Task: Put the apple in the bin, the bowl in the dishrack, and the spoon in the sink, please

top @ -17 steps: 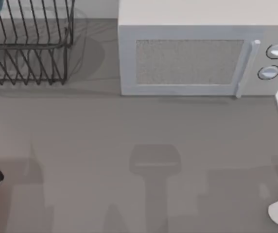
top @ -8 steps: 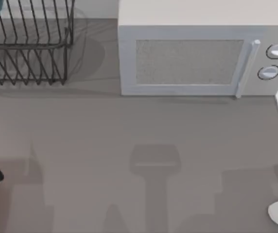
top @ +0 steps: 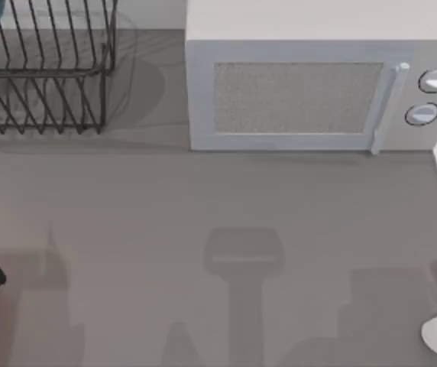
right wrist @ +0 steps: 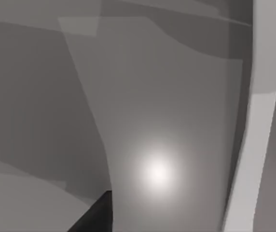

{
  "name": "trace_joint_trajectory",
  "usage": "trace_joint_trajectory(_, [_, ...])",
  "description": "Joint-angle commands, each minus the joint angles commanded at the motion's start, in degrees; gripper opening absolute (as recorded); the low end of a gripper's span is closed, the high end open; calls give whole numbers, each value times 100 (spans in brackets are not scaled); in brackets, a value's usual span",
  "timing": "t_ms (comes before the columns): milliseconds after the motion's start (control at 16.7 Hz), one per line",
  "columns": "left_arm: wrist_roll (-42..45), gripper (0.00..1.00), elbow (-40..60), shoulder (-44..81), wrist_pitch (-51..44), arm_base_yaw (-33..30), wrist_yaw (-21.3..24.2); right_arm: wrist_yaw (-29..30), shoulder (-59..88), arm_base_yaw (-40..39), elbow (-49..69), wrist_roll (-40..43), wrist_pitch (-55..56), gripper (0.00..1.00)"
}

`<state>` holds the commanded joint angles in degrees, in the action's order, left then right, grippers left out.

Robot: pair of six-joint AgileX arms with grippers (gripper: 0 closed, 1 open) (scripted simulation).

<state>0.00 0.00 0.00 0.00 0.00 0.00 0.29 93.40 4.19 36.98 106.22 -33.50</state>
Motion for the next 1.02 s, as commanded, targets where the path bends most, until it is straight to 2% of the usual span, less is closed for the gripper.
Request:
trace_joint_trajectory(360, [0,100,0,0,0,0,0,0,0,0,0,0,0,2])
trace_joint_trajectory(840, [0,100,0,0,0,0,0,0,0,0,0,0,0,0])
trace_joint_trajectory(900, [0,100,0,0,0,0,0,147,-408,-43,212,-243,-584,0])
trace_joint_trajectory(1020, [0,100,0,0,0,0,0,147,-437,-40,287,-225,-677,0])
